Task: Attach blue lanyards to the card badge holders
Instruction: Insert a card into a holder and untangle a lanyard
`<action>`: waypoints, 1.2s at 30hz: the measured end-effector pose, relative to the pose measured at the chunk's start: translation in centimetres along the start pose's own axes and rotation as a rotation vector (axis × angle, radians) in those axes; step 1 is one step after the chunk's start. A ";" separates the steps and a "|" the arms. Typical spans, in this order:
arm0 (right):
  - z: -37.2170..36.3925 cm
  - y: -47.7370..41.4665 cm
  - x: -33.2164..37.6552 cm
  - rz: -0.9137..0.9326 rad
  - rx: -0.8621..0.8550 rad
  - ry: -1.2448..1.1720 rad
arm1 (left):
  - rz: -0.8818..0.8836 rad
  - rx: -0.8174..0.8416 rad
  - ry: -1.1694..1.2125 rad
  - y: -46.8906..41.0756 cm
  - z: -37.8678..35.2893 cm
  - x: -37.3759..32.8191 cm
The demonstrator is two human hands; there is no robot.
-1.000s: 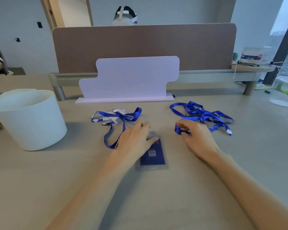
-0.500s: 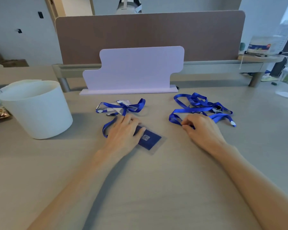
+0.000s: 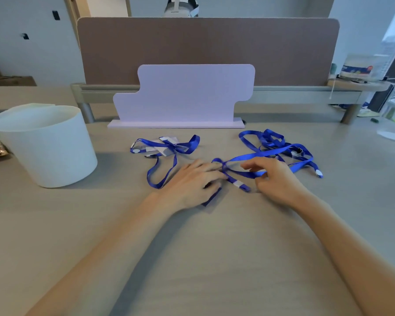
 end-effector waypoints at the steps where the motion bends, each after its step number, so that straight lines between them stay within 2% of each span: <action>1: 0.0 -0.1 0.0 0.003 -0.008 0.002 | 0.015 -0.013 0.028 -0.2 0.0 0.2; 6: 0.5 0.1 -0.1 0.101 -0.083 0.028 | 0.147 -0.041 0.077 -0.2 -0.1 1.9; 9: 0.4 0.3 0.1 0.130 0.025 0.029 | 0.147 -0.082 0.121 0.1 0.3 1.9; 13: -0.7 1.3 1.1 0.169 0.219 -0.061 | 0.127 -0.025 0.183 1.4 1.4 2.5; 16: -2.0 0.8 1.8 0.283 0.279 0.009 | 0.160 0.049 0.174 2.8 2.2 3.6; 20: -2.4 -0.5 3.1 0.369 0.225 0.156 | 0.127 0.087 0.090 4.3 3.0 4.1; 25: -3.0 -1.1 4.3 0.430 0.043 0.264 | 0.318 0.069 0.146 4.5 3.7 4.0; 31: -4.0 -0.8 6.5 0.254 0.052 -0.143 | 0.426 0.011 0.393 4.5 3.9 5.2; 36: -3.8 -1.1 5.7 0.260 0.091 0.022 | 0.348 -0.102 0.498 4.9 5.1 5.2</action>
Point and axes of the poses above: each hand's wrist, its own y-axis away from the middle knuckle, its own z-axis out of the back of the hand, x = y × z, the point moved 1 cm from there along -y, towards the middle knuckle, and after that the axes turned 5 degrees about y, right-handed, at the moved point
